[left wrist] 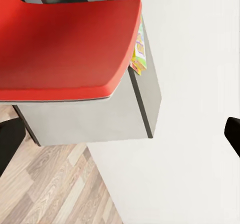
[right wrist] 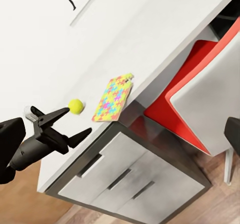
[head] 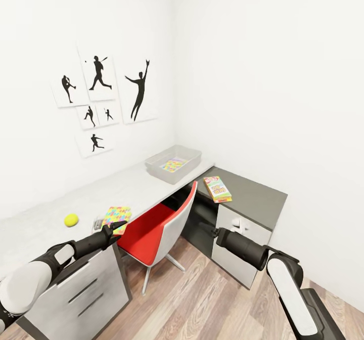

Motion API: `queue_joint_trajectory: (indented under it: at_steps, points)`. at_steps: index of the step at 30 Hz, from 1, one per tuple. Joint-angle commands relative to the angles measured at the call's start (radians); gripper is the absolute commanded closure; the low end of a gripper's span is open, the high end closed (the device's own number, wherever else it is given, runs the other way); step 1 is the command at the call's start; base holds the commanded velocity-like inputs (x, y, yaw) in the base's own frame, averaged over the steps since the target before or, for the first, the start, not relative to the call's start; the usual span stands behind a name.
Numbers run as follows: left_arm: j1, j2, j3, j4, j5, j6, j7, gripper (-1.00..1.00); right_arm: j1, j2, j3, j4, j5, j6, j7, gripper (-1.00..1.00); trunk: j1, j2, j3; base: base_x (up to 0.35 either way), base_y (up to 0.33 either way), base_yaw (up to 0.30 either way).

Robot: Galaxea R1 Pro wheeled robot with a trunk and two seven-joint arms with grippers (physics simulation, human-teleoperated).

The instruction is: Put all the toys in the child's room - the three board games (two on the bed and one on the table), the two jigsaw puzzles on the table, and the tennis ball on the table - inside the toy box on the table in the child's room.

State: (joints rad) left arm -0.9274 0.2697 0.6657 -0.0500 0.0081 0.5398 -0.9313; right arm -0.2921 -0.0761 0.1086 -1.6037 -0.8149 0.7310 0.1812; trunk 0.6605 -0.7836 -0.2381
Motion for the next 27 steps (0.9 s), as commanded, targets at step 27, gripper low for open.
queue_joint_trajectory:
  at_steps: [27]
  points:
    - [0.010, 0.013, 0.031, -0.012, -0.002, -0.043, -0.003, -1.00, -0.002, 0.001, 0.000, 0.004, 0.007, 0.000, 0.003, -1.00, 0.104, -0.190, -0.086, 0.000, 0.000, 0.000]
